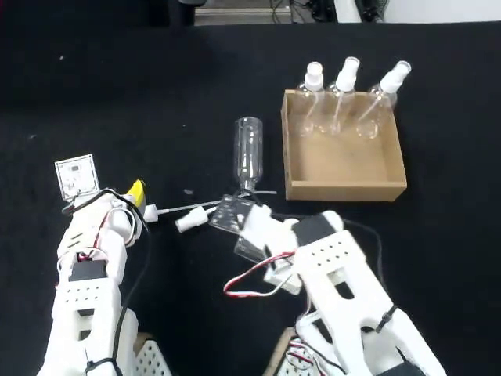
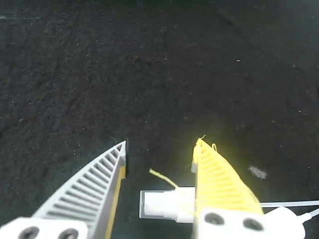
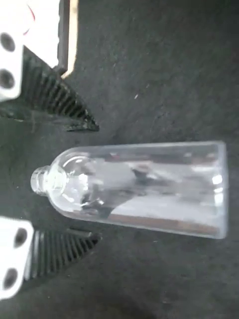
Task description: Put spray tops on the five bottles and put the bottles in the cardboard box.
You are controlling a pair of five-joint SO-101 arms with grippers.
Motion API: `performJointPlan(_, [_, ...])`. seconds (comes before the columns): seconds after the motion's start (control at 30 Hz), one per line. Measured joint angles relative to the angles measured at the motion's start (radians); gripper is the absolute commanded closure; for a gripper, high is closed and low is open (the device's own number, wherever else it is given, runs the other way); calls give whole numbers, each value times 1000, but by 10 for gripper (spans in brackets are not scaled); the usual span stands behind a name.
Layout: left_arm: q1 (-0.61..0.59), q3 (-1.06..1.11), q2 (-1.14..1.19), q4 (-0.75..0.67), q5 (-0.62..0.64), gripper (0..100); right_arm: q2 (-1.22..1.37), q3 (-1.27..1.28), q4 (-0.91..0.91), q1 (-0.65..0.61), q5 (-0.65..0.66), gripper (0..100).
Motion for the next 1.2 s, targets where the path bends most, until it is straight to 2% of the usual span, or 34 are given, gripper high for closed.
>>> performJointPlan(0.2, [0,0,0,0,0,791,0,12,-52,184,155,740])
performJointPlan(0.3, [0,0,0,0,0,791,0,12,-100,249,192,740])
performJointPlan(0.5, [0,0,0,0,0,791,0,8,-133,304,199,740])
performJointPlan(0.6, [0,0,0,0,0,791,0,-55,-43,308,193,740])
performJointPlan(0.77, [0,0,0,0,0,791,0,-296,219,308,66,741])
performJointPlan(0.87, [0,0,0,0,0,791,-2,-428,285,305,-74,780])
performJointPlan(1.0, [0,0,0,0,0,791,-2,-451,242,183,-336,878])
performJointPlan(1.07, [0,0,0,0,0,791,-2,-425,173,92,-436,884])
performJointPlan(1.2, [0,0,0,0,0,791,-2,-269,-2,-75,-493,841])
